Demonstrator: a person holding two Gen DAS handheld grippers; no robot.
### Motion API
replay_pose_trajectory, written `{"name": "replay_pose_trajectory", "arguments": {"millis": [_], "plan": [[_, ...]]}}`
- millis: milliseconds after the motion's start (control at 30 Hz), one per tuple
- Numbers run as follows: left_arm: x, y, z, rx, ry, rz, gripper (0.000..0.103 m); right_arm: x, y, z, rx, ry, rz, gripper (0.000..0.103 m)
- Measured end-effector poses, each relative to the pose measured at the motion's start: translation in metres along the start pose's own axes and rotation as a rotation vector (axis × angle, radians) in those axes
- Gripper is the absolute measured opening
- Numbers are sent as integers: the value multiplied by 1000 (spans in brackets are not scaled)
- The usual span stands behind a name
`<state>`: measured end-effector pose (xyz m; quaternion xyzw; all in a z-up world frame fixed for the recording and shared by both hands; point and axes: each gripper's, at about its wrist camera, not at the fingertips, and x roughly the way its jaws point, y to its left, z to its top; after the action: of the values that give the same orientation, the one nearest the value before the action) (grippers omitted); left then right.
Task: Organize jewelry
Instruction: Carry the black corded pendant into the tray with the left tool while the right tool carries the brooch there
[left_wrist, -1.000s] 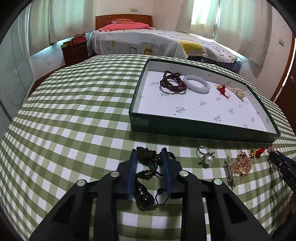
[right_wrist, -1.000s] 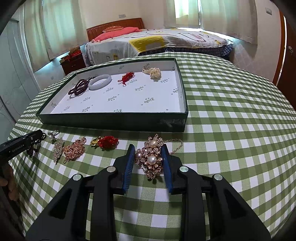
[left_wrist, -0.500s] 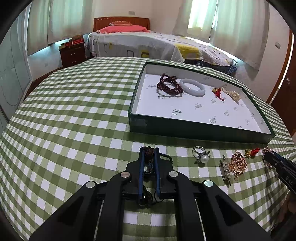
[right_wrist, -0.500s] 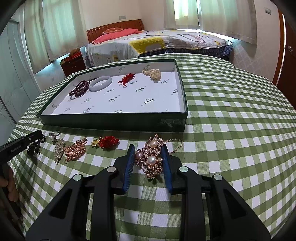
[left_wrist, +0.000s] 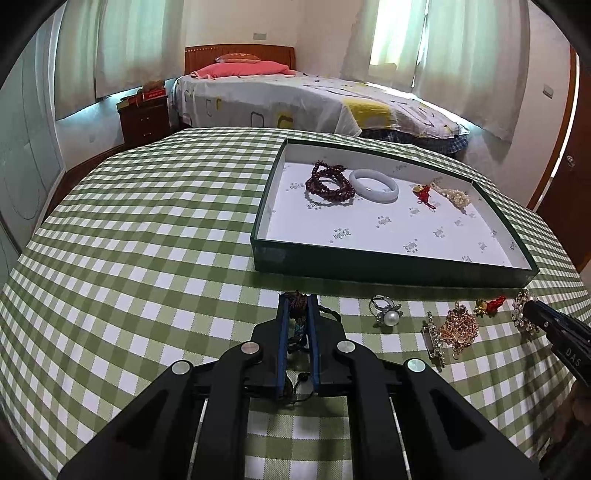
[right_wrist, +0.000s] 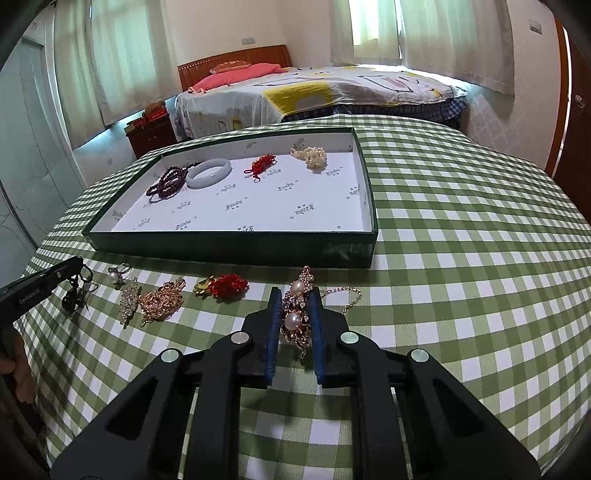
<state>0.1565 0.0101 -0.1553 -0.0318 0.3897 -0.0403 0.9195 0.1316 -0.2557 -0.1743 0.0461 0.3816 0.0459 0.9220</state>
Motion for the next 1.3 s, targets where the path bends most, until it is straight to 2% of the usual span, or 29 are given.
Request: {"name": "replay_pose_trajectory", "arguments": {"millis": [400, 967, 1300], "plan": [[-16, -5, 3, 11, -42, -9, 10, -14, 4, 3, -7, -37, 12, 15], [-67, -16, 24, 18, -164, -55, 10, -63, 19, 24, -28, -149, 50, 15], [-97, -27, 51, 32, -260, -92, 10, -87, 28, 49, -51, -230, 68, 15]]}}
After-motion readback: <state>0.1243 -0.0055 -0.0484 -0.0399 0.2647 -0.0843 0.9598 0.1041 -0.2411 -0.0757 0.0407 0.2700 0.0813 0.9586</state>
